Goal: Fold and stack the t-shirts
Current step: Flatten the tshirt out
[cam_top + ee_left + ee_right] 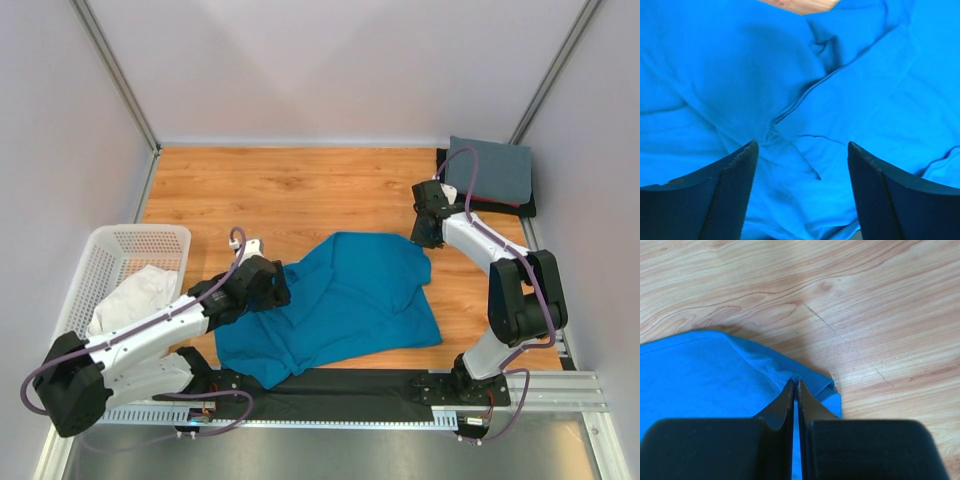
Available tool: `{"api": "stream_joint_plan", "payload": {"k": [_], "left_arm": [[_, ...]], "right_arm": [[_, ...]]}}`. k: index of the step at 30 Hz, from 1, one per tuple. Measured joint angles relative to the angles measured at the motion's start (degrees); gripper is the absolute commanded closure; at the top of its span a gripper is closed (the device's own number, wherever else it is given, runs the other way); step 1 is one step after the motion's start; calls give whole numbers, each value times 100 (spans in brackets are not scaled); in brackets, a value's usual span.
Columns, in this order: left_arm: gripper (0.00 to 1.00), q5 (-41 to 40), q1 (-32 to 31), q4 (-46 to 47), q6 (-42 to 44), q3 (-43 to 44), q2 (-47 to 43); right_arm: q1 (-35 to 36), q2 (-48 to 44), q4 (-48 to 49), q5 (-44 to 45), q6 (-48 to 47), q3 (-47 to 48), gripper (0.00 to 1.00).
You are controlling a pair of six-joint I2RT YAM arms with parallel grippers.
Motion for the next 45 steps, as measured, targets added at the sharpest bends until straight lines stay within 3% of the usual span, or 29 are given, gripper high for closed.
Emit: {"api": "stream_joint_plan", "payload": {"k": [8, 25, 37, 42, 45], "left_arm": [[37, 31, 138, 560, -826, -852, -590], [48, 599, 649, 2177, -1043, -1812, -680], [77, 815, 719, 2752, -1016, -1851, -647], [77, 796, 761, 2734, -920, -1849, -638], [66, 793, 782, 2671, -876, -1849, -590]], "right_arm": [[0, 11, -28, -44, -2, 0, 100], [0, 164, -203, -46, 0, 2, 99], [0, 273, -284, -39, -2, 66, 100], [0, 280, -317, -9, -2, 92, 100], [0, 284, -321, 4, -2, 129, 100]]}}
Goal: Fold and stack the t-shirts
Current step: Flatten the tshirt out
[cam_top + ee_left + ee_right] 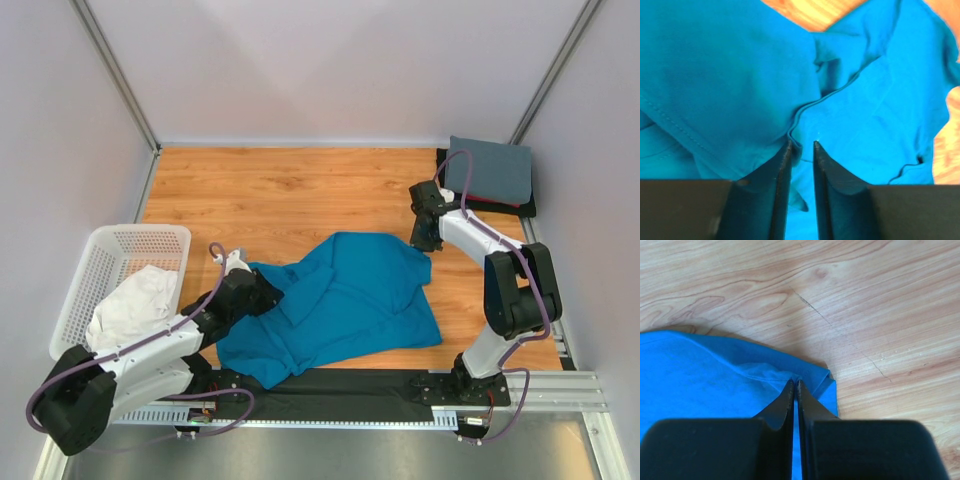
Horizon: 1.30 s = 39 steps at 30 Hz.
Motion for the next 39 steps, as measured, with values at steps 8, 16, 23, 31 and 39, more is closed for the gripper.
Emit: {"api": "stream_joint_plan", "payload": {"k": [8, 16, 23, 31, 39], "left_arm": [[65, 50, 0, -208, 61, 4, 326], [87, 96, 2, -212, 166, 4, 393], [100, -125, 4, -280, 588, 247, 223], [100, -352, 74, -105, 1707, 789, -55], [100, -343, 584, -173, 3790, 2341, 37]], "right_arm": [[0, 66, 0, 2, 0, 31, 99], [0, 96, -2, 4, -2, 35, 100], [0, 96, -9, 13, -7, 66, 100], [0, 94, -48, 116, -46, 361, 100], [-11, -254, 42, 127, -275, 1029, 99]]}}
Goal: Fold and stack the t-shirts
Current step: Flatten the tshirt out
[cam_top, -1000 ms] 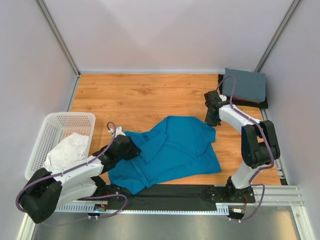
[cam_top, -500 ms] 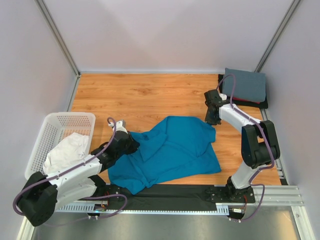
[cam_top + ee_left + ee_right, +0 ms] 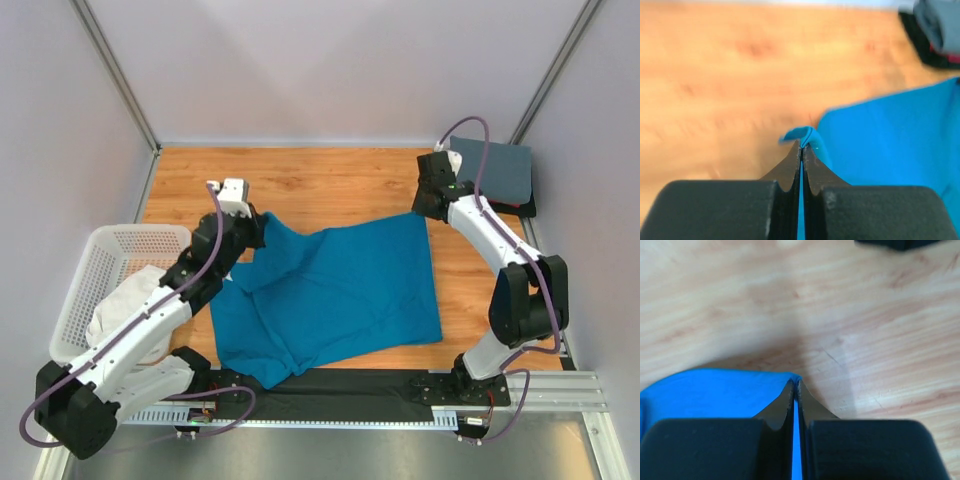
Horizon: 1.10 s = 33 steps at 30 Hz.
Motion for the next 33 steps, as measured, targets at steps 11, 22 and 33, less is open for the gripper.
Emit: {"api": "stream_joint_plan", "payload": {"k": [11, 22, 33], "left_arm": [[100, 887, 927, -94, 2938, 2933, 1147], [100, 1528, 927, -446, 4538, 4800, 1781], [100, 1766, 927, -625, 5025, 5718, 1779]], "right_arm": [[-313, -815, 1051, -22, -688, 1023, 100], [-533, -1261, 1633, -22, -1008, 1119, 100], [-535, -2100, 1725, 219, -1320, 1222, 100]]}}
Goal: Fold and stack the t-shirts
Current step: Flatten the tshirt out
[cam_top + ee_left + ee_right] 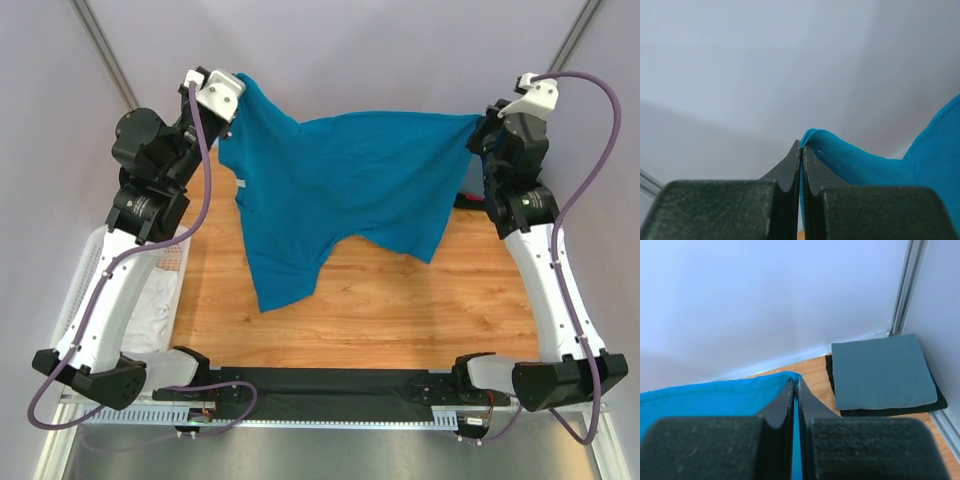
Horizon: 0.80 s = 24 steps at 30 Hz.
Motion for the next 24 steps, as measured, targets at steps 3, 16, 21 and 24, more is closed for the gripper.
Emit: {"api": "stream_joint_plan", "payload": {"k": [3, 16, 21, 24], "left_arm": [[100, 0, 0, -138, 68, 70, -37], [100, -52, 0, -909, 221, 271, -973], [100, 24, 0, -1202, 136, 280, -1563], [100, 197, -2, -1539, 72, 501, -1797]], "right_arm": [[0, -186, -15, 50, -90, 94, 99], [0, -1259, -448, 153, -385, 192, 100], [0, -1775, -597, 103, -402, 195, 99], [0, -2000, -763, 17, -402, 289, 100]]}}
